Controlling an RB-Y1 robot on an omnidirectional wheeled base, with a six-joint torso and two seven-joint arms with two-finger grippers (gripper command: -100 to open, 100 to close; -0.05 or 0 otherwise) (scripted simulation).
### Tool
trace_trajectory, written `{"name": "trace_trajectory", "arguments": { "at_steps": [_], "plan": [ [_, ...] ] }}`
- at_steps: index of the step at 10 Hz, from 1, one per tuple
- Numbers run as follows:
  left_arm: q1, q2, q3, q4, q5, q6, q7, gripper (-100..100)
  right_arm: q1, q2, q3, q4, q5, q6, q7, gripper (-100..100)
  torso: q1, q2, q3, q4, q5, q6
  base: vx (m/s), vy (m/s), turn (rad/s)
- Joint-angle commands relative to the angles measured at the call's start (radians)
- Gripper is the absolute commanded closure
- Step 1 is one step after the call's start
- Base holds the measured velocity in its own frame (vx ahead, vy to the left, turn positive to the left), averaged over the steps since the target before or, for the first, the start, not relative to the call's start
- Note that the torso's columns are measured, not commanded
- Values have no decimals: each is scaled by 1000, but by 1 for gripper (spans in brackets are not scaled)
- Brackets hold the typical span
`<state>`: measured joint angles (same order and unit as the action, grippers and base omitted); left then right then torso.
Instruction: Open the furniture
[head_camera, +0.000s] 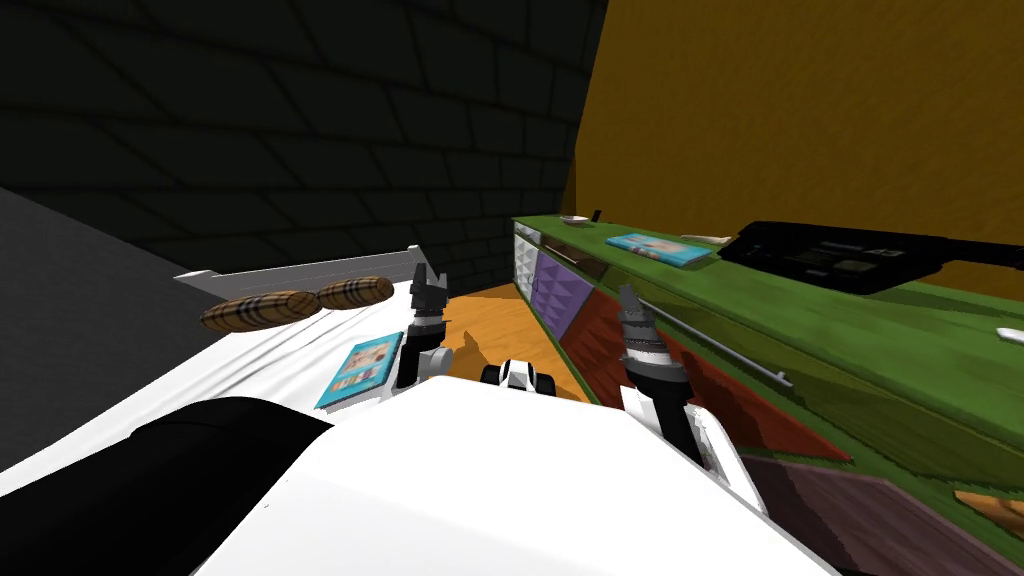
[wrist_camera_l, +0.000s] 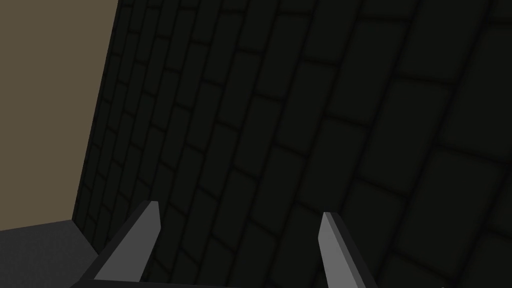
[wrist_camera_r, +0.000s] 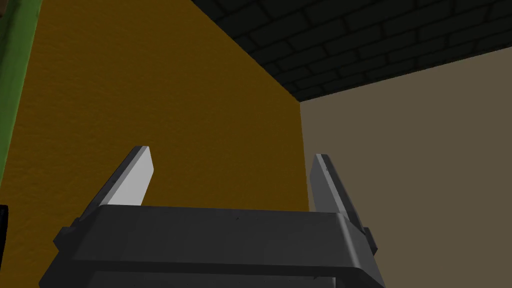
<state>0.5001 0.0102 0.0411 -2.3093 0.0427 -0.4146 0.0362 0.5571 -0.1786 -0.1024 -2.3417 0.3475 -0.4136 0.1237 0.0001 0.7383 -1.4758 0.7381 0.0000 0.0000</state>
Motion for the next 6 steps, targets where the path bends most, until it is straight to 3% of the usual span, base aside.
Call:
{"name": "trace_trajectory", "arguments": {
  "at_steps": [1,6],
  "plan": [
    [0,0,0,0,0,0,0,0,19,-11,-21,3,73,40,41,-100,1,0,0,0,0,0,58,49,58],
    [0,0,0,0,0,0,0,0,60,-31,-64,14,208,118,126,-100,-1,0,0,0,0,0,52,34,80]
  ]
}}
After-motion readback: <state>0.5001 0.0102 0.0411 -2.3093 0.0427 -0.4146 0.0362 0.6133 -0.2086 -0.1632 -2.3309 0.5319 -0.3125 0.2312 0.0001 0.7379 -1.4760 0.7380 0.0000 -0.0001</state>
